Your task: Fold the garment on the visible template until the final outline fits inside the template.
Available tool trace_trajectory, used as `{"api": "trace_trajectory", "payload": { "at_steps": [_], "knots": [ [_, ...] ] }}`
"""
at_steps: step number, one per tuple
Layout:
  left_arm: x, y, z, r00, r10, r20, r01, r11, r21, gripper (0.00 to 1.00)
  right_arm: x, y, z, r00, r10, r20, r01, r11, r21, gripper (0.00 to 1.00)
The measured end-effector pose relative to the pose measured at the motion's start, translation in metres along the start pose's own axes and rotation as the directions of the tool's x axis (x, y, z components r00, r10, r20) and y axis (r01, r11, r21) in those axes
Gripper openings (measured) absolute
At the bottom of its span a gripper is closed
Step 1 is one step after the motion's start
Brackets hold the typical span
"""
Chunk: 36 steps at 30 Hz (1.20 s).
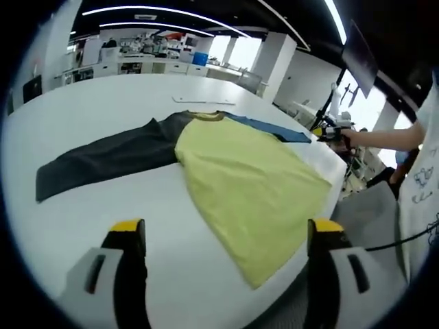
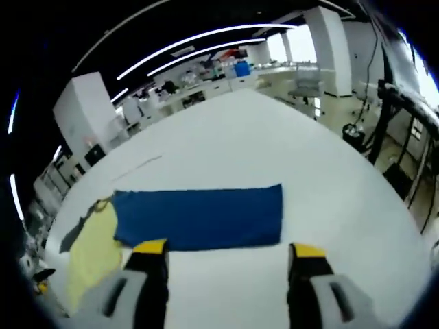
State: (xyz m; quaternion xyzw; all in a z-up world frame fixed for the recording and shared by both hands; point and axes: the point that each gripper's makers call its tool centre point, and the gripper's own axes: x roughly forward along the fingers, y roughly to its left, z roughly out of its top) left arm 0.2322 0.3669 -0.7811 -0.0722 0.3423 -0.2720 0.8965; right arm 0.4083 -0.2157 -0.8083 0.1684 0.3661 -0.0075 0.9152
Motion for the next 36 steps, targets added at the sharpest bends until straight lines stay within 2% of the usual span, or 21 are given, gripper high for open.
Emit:
{"api": "trace_trajectory", "payload": {
  "at_steps": [2, 4, 9, 13, 14, 17, 21, 24, 26, 32, 33, 36],
  "knots": [
    [-0.001, 0.002, -0.006, 1.000, 0.006, -0.009, -0.006, 1.000, -0.007, 0.94, 0.003, 0.001, -0.002, 1.000, -0.010, -0.001, 0.010, 1.000, -0.014, 0.60],
    [-0.001, 0.005, -0.012, 1.000, 0.010, -0.017, -0.010, 1.000, -0.022, 0.94, 0.010, -0.009, -0.002, 0.998, -0.057, -0.033, 0.055, 0.996, -0.071, 0.59],
    [-0.003, 0.010, -0.019, 0.999, 0.025, -0.026, -0.026, 0.998, -0.050, 0.92, 0.019, -0.017, -0.003, 0.996, -0.073, -0.046, 0.070, 0.995, -0.066, 0.54],
    [-0.003, 0.013, -0.022, 0.999, 0.031, -0.030, -0.033, 0.998, -0.056, 0.92, 0.024, -0.021, -0.006, 0.995, -0.075, -0.063, 0.071, 0.995, -0.065, 0.47],
    [-0.003, 0.014, -0.023, 0.999, 0.031, -0.031, -0.032, 0.998, -0.061, 0.91, 0.024, -0.022, -0.002, 0.996, -0.083, -0.041, 0.079, 0.993, -0.084, 0.45],
    [-0.002, 0.015, -0.025, 0.999, 0.027, -0.038, -0.029, 0.998, -0.061, 0.91, 0.029, -0.021, 0.000, 0.996, -0.067, -0.053, 0.064, 0.996, -0.060, 0.36],
    [-0.001, 0.019, -0.027, 0.999, 0.028, -0.041, -0.030, 0.997, -0.066, 0.91, 0.026, -0.019, -0.002, 0.997, -0.056, -0.058, 0.053, 0.998, -0.044, 0.25],
    [0.000, 0.015, -0.026, 0.999, 0.026, -0.045, -0.029, 0.998, -0.062, 0.90, 0.023, -0.025, -0.002, 0.996, -0.061, -0.059, 0.060, 0.998, -0.003, 0.16],
    [0.001, 0.013, -0.026, 0.998, 0.026, -0.050, -0.029, 0.998, -0.054, 0.90, 0.022, -0.027, 0.000, 0.997, -0.059, -0.056, 0.059, 0.998, -0.007, 0.09],
    [0.004, 0.007, -0.029, 0.998, 0.020, -0.062, -0.024, 0.998, -0.059, 0.89, 0.026, -0.038, 0.003, 0.996, -0.070, -0.062, 0.068, 0.997, -0.035, 0.03],
    [0.005, 0.004, -0.030, 0.998, 0.018, -0.064, -0.022, 0.998, -0.057, 0.89, 0.024, -0.035, 0.002, 0.996, -0.071, -0.060, 0.069, 0.997, -0.044, 0.00],
    [0.006, 0.003, -0.029, 0.998, 0.015, -0.061, -0.018, 0.998, -0.055, 0.89, 0.016, -0.026, 0.006, 0.997, -0.062, -0.038, 0.060, 0.997, -0.054, 0.00]
  ]
}}
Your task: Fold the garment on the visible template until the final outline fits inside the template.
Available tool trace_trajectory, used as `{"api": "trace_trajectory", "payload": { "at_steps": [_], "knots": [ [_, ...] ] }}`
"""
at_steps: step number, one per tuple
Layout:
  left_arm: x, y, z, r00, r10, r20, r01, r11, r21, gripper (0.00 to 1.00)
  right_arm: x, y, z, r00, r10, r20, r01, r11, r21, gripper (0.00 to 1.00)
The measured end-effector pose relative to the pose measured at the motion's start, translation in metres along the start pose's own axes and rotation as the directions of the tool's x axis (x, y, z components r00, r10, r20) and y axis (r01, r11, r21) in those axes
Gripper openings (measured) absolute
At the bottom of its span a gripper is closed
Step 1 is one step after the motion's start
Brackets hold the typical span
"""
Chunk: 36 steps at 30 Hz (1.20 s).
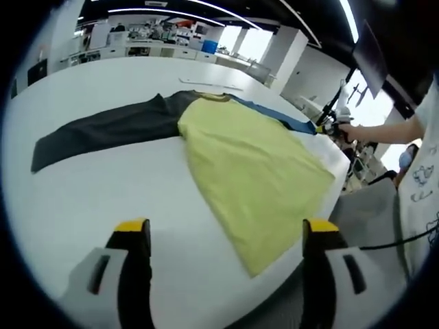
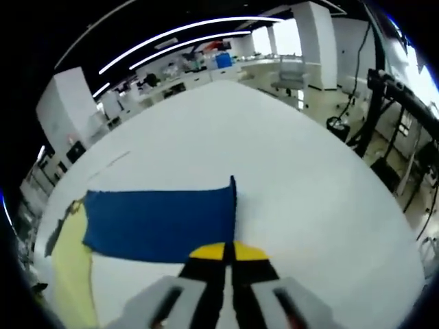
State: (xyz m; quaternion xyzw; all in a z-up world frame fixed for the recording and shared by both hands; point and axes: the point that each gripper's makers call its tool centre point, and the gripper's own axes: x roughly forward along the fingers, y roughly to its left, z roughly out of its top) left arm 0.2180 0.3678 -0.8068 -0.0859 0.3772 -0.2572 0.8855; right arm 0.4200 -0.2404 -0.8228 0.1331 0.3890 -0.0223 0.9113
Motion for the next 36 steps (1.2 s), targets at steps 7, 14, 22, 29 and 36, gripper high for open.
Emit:
{"api": "trace_trajectory", "payload": {
  "at_steps": [7, 14, 22, 29, 36],
  "knots": [
    [0.002, 0.003, 0.003, 1.000, -0.016, 0.023, 0.016, 1.000, 0.002, 0.88, -0.008, 0.039, 0.024, 0.994, 0.076, 0.074, -0.065, 0.987, -0.150, 0.00],
    [-0.002, 0.002, 0.003, 0.998, -0.028, 0.050, 0.028, 1.000, 0.003, 0.87, -0.011, 0.102, 0.031, 0.981, 0.179, 0.076, -0.160, 0.965, -0.207, 0.00],
    [-0.016, 0.007, 0.006, 0.995, -0.016, 0.101, 0.017, 1.000, -0.012, 0.87, -0.007, 0.177, 0.037, 0.958, 0.281, 0.054, -0.255, 0.925, -0.280, 0.00],
    [-0.026, 0.009, 0.004, 0.991, -0.009, 0.130, 0.012, 1.000, -0.020, 0.86, -0.008, 0.242, 0.029, 0.934, 0.357, 0.023, -0.331, 0.885, -0.327, 0.00],
    [-0.031, 0.010, 0.004, 0.990, -0.014, 0.143, 0.018, 1.000, -0.020, 0.86, 0.000, 0.304, 0.018, 0.900, 0.436, -0.020, -0.413, 0.837, -0.358, 0.00]
  ]
}}
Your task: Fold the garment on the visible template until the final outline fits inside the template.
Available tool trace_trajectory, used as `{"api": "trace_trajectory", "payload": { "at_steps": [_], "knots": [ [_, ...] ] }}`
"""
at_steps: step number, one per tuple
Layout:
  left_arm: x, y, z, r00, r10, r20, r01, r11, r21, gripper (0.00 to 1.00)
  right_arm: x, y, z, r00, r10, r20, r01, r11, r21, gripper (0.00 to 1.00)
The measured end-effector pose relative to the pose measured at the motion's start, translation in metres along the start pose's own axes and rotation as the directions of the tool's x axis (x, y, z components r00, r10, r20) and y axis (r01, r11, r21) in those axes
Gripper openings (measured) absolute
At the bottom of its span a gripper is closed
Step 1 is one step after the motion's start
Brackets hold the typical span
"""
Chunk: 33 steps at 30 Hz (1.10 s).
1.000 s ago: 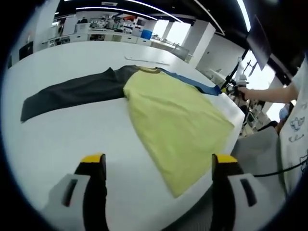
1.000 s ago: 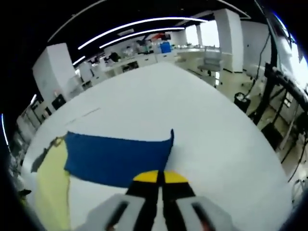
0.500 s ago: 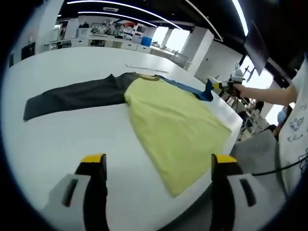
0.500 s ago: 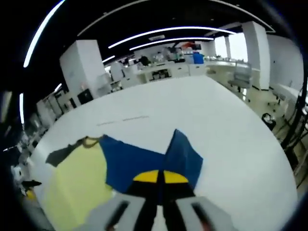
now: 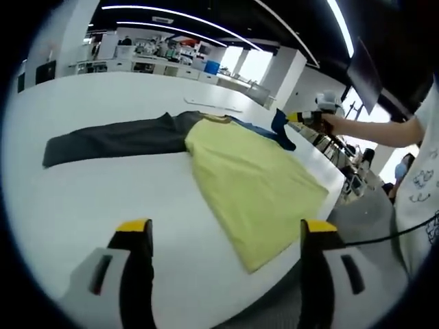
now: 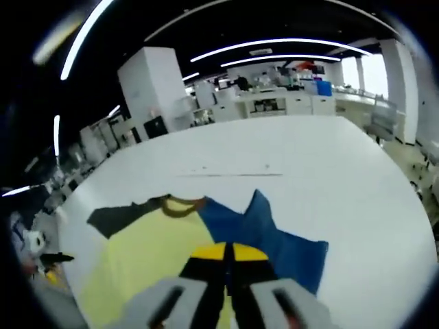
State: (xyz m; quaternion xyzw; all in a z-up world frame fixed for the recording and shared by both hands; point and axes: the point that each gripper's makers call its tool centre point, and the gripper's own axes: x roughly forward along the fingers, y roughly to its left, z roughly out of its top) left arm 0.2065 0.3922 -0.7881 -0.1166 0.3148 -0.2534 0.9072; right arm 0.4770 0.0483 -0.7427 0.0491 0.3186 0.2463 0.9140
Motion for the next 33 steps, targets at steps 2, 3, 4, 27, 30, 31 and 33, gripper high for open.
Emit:
{"api": "trace_trajectory", "payload": {
  "at_steps": [2, 3, 4, 27, 30, 31, 33],
  "knots": [
    [-0.001, -0.001, 0.001, 1.000, 0.001, 0.004, -0.001, 1.000, -0.001, 0.86, 0.005, 0.021, -0.001, 1.000, 0.021, 0.003, -0.021, 1.000, -0.003, 0.00],
    [-0.001, -0.001, 0.001, 1.000, 0.000, 0.007, 0.000, 1.000, -0.001, 0.86, 0.007, 0.030, -0.001, 1.000, 0.031, 0.004, -0.031, 1.000, -0.001, 0.00],
    [-0.002, 0.000, 0.002, 1.000, 0.001, 0.012, -0.001, 1.000, -0.002, 0.86, 0.011, 0.041, 0.000, 0.999, 0.048, 0.006, -0.048, 0.999, -0.001, 0.00],
    [-0.005, 0.000, 0.006, 1.000, 0.005, 0.016, -0.005, 1.000, -0.004, 0.85, 0.079, 0.147, 0.012, 0.975, 0.223, -0.002, -0.223, 0.974, -0.024, 0.00],
    [-0.006, 0.002, 0.004, 1.000, 0.008, 0.011, -0.008, 1.000, -0.004, 0.85, 0.086, 0.157, 0.014, 0.973, 0.231, -0.001, -0.231, 0.972, -0.028, 0.00],
    [-0.006, 0.002, 0.004, 1.000, 0.009, 0.011, -0.009, 1.000, -0.006, 0.85, 0.085, 0.160, 0.014, 0.973, 0.232, 0.002, -0.232, 0.972, -0.030, 0.00],
    [-0.005, 0.003, 0.002, 1.000, 0.009, 0.008, -0.009, 1.000, -0.011, 0.85, 0.088, 0.167, 0.016, 0.972, 0.233, 0.013, -0.233, 0.972, -0.025, 0.00]
  ]
}}
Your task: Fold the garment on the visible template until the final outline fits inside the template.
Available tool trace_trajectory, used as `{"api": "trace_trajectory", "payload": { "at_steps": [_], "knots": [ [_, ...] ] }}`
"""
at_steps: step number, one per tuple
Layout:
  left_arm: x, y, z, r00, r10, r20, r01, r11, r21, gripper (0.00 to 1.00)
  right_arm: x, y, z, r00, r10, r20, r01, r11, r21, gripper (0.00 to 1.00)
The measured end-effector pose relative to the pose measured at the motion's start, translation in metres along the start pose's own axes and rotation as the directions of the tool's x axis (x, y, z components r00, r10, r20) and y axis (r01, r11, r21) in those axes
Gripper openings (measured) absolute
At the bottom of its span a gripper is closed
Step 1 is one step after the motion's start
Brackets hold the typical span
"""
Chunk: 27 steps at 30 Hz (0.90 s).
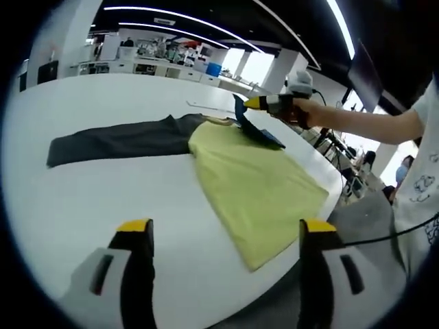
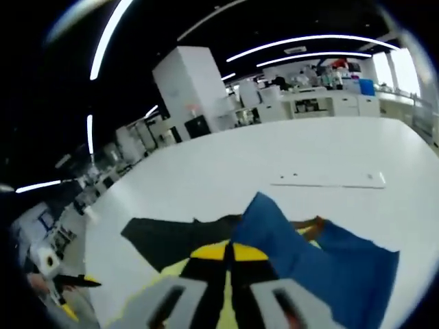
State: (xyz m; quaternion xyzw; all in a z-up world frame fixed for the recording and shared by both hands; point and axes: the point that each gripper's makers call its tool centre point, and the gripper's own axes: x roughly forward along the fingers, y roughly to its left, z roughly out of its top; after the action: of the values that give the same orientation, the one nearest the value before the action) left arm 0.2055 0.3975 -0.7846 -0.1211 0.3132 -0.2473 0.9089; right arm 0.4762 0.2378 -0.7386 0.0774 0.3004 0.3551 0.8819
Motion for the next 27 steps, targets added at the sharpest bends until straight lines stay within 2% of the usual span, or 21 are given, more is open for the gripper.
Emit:
{"api": "trace_trajectory", "payload": {
  "at_steps": [5, 9, 13, 16, 27],
  "knots": [
    [0.002, 0.000, -0.002, 1.000, -0.004, -0.005, 0.004, 1.000, -0.002, 0.84, 0.012, 0.023, 0.000, 1.000, 0.020, -0.010, -0.020, 0.998, -0.059, 0.00],
    [0.004, -0.001, -0.004, 1.000, -0.006, -0.009, 0.006, 1.000, -0.002, 0.84, 0.023, 0.034, -0.006, 0.999, 0.041, -0.032, -0.042, 0.997, -0.058, 0.00],
    [0.004, -0.001, -0.005, 1.000, -0.006, -0.009, 0.006, 1.000, -0.009, 0.84, 0.036, 0.033, -0.021, 0.997, 0.039, -0.071, -0.044, 0.997, -0.065, 0.00],
    [0.004, -0.001, -0.006, 1.000, -0.002, -0.009, 0.002, 1.000, -0.018, 0.84, 0.043, 0.036, -0.030, 0.995, 0.039, -0.088, -0.043, 0.998, -0.040, 0.00],
    [0.003, 0.003, -0.015, 1.000, 0.008, -0.019, -0.009, 0.999, -0.043, 0.83, 0.067, 0.054, -0.063, 0.985, 0.067, -0.161, -0.074, 0.996, -0.042, 0.00]
  ]
}}
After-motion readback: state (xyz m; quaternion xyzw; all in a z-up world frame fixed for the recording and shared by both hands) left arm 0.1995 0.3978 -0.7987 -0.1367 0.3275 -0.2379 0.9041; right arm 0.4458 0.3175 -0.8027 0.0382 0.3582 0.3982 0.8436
